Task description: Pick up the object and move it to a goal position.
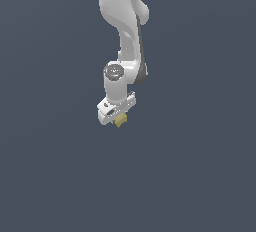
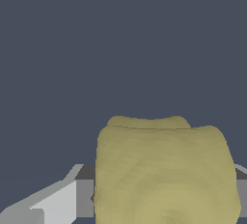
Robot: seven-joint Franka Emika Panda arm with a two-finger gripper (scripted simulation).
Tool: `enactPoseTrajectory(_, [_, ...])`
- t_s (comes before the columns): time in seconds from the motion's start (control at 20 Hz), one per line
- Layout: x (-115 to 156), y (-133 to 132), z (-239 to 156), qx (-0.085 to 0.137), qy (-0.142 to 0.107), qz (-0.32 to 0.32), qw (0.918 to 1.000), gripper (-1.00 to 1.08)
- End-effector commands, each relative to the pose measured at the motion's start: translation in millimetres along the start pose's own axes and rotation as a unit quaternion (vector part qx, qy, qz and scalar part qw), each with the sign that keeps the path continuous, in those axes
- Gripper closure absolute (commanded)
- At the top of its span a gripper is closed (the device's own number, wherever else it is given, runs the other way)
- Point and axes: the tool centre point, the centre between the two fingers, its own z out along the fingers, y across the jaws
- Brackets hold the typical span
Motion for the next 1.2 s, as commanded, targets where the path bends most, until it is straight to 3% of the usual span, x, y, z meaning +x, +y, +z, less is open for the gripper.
enactPoseTrajectory(0.0, [5.2,4.2,-0.7,0.0,0.0,0.0,1.0,1.08])
enactPoseTrajectory(1.15, [95.2,78.8,-9.4,0.001,0.0,0.0,1.0,1.08])
